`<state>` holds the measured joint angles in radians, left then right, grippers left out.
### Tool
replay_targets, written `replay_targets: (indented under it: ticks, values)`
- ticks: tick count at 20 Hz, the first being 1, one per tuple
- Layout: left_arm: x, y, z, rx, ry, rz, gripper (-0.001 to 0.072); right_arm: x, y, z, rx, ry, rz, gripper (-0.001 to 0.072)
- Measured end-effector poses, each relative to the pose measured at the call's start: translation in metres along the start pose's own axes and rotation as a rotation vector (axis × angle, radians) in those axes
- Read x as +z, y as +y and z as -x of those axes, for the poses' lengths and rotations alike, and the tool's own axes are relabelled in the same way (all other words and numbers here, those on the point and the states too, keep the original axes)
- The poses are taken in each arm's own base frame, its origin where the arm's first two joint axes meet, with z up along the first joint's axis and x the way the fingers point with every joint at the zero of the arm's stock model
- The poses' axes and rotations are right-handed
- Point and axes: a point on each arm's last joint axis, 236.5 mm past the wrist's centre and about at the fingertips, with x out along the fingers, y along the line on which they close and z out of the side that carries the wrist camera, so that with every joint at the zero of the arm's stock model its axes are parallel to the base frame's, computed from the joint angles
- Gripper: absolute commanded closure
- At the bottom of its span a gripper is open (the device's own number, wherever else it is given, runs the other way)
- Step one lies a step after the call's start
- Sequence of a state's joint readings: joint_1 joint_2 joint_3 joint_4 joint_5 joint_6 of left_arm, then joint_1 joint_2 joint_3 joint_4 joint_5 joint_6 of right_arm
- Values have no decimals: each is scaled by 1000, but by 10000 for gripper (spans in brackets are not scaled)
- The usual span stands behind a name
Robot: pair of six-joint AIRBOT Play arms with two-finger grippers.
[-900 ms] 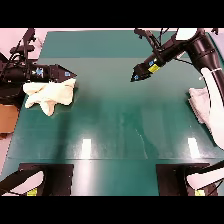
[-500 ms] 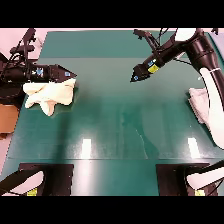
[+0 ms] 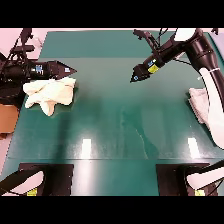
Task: Fold the shirts.
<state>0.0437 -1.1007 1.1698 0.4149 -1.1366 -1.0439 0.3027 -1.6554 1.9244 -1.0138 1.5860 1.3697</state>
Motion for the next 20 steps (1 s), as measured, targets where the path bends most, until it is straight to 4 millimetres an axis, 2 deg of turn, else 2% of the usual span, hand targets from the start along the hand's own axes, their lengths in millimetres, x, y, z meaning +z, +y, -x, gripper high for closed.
replay_targets:
  ticks: [2, 3, 4, 5, 7, 8, 9, 10, 12, 13, 16, 20]
  values:
    - [0, 0, 1, -2, -1, 14, 676, 10, -2, 0, -8, -41, -1, 692]
    - [0, 5, 3, 17, 2, 28, 560, 16, -3, 0, -14, -69, 0, 692]
    - [0, 20, 8, 68, 4, 56, 302, 22, -4, 1, -19, -93, 0, 692]
    - [0, 40, 15, 134, 1, 92, 220, 27, -6, 1, -23, -115, 0, 691]
    - [4, 93, 44, 317, -36, 191, 221, 33, -6, 2, -27, -138, 0, 683]
    - [6, 122, 65, 418, -63, 239, 221, 34, -7, 2, -28, -145, -5, 583]
    - [5, 146, 85, 501, -83, 284, 221, 35, -7, 3, -28, -150, -17, 367]
    - [3, 171, 108, 581, -103, 332, 221, 37, -7, 3, -27, -156, -37, 284]
    - [-9, 211, 142, 695, -116, 428, 221, 39, -8, 3, -27, -166, -68, 280]
    - [-16, 228, 153, 730, -112, 474, 221, 40, -8, 3, -27, -171, -82, 280]
    - [-39, 271, 174, 799, -92, 586, 220, 41, -9, 4, -27, -176, -101, 280]
    - [-64, 308, 194, 844, -67, 690, 222, 41, -15, 7, -35, -183, -119, 281]
